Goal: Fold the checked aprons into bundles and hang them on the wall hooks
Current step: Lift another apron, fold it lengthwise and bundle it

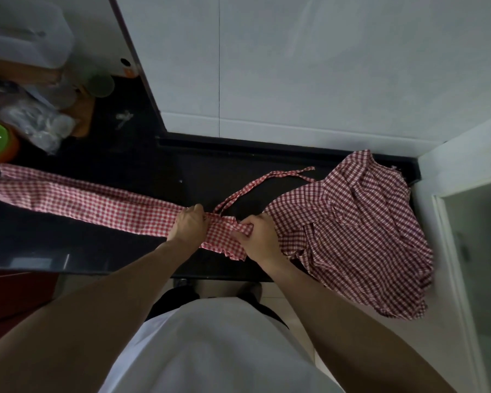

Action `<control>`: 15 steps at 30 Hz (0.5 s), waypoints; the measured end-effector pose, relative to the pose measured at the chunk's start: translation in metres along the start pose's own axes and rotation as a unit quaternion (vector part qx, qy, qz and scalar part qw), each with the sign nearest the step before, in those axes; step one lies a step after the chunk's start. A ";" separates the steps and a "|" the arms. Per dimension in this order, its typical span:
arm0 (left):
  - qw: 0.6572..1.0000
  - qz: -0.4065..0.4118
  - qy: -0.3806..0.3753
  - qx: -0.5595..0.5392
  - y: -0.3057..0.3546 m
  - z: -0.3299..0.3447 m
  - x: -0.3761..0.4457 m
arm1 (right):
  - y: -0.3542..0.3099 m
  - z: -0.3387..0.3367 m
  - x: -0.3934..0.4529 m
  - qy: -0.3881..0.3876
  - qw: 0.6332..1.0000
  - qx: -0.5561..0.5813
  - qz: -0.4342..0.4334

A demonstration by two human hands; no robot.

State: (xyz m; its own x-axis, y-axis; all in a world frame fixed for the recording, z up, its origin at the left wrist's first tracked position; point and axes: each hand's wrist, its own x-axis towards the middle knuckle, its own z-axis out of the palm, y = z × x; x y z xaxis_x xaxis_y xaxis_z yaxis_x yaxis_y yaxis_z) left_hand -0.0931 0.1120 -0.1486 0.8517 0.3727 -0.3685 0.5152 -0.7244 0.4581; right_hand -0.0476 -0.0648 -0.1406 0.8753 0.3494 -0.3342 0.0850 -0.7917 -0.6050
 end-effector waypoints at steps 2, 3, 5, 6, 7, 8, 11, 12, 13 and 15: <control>1.000 0.004 0.003 -0.002 -0.002 0.001 0.001 | -0.002 0.004 -0.003 0.015 0.998 0.037 0.057; 1.000 0.005 0.006 -0.002 -0.003 0.002 0.001 | -0.002 0.008 -0.003 0.014 0.994 0.053 0.093; 1.000 0.009 0.019 -0.013 -0.004 0.003 0.001 | -0.001 0.018 -0.002 -0.005 0.984 0.086 0.158; 0.999 0.013 0.025 -0.023 -0.004 0.004 0.000 | 0.000 0.020 -0.001 -0.017 0.977 0.107 0.184; 0.999 0.014 0.031 -0.032 -0.004 0.005 -0.001 | 0.002 0.022 0.000 -0.025 0.970 0.132 0.204; 0.999 0.012 0.036 -0.037 -0.004 0.005 -0.002 | 0.003 0.021 0.000 -0.034 0.961 0.164 0.222; 0.999 0.013 0.051 -0.016 -0.003 0.010 -0.002 | 0.003 0.016 -0.002 -0.056 0.915 0.290 0.275; 0.999 0.017 0.048 0.006 -0.001 0.011 -0.001 | 0.000 0.014 -0.003 -0.062 0.903 0.319 0.280; 0.999 0.017 0.034 0.029 0.002 0.013 -0.001 | -0.002 0.012 -0.002 -0.061 0.897 0.338 0.279; 0.999 0.002 -0.008 0.044 0.008 0.017 -0.001 | -0.008 0.005 -0.003 -0.046 0.888 0.369 0.271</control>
State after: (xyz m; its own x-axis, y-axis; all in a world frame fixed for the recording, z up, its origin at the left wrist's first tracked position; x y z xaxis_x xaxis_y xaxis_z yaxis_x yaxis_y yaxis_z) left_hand -0.0911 0.0959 -0.1584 0.8518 0.3614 -0.3793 0.5009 -0.7741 0.3871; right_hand -0.0535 -0.0569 -0.1379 0.6465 0.0835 -0.7584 -0.7023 -0.3232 -0.6343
